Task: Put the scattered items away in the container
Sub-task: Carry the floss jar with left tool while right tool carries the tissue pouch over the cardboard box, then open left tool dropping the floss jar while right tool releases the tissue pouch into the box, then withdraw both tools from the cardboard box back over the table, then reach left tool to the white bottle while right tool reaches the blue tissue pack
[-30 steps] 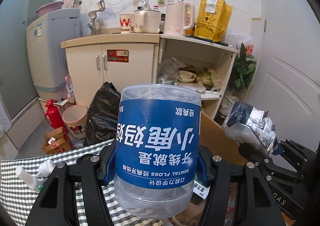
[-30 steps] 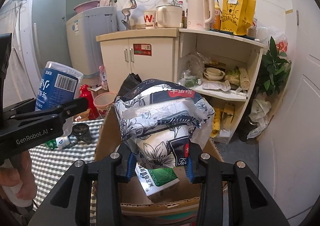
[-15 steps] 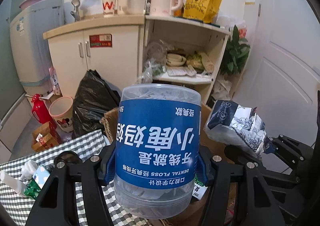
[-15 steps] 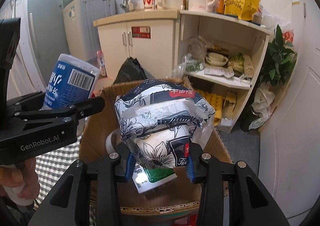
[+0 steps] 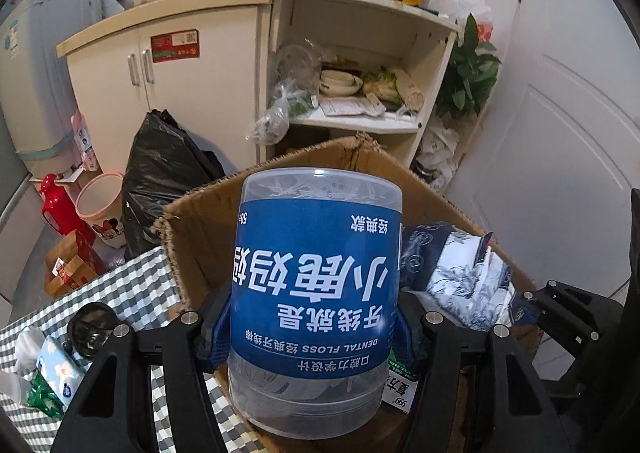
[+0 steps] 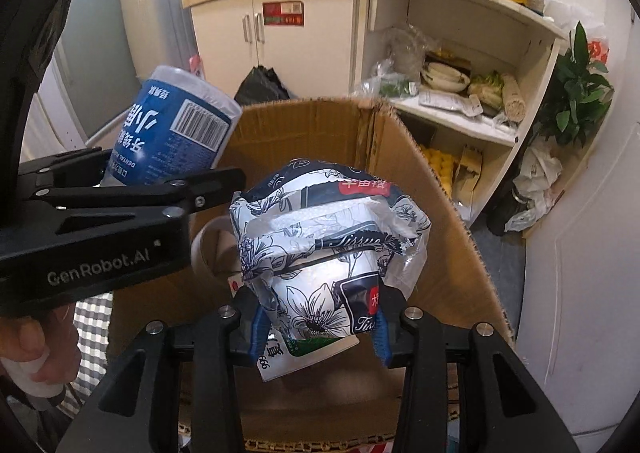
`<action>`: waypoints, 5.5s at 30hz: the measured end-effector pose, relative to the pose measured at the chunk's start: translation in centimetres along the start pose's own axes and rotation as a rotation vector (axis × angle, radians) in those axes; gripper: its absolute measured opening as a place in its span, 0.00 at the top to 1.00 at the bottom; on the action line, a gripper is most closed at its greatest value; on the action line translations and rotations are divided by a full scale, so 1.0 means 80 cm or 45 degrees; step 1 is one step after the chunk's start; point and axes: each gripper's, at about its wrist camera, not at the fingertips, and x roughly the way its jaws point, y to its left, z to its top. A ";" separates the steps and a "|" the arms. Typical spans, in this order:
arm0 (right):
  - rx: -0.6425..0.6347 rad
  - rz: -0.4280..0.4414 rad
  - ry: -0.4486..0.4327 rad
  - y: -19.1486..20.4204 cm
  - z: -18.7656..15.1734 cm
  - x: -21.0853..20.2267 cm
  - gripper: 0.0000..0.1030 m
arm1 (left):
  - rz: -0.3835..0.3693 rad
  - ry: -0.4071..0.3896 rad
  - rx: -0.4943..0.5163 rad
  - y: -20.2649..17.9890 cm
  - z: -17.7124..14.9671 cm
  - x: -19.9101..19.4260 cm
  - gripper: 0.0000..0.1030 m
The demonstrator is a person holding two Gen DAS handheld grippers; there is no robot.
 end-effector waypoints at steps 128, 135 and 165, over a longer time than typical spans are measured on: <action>-0.164 0.223 -0.580 0.263 -0.003 -0.215 0.00 | 0.502 -0.503 -0.409 0.206 -0.151 -0.387 0.00; -0.205 0.234 -0.518 0.278 0.002 -0.201 0.00 | 0.531 -0.476 -0.441 0.228 -0.161 -0.385 0.00; -0.283 0.382 -0.437 0.325 0.012 -0.134 0.00 | 0.662 -0.365 -0.538 0.308 -0.187 -0.350 0.00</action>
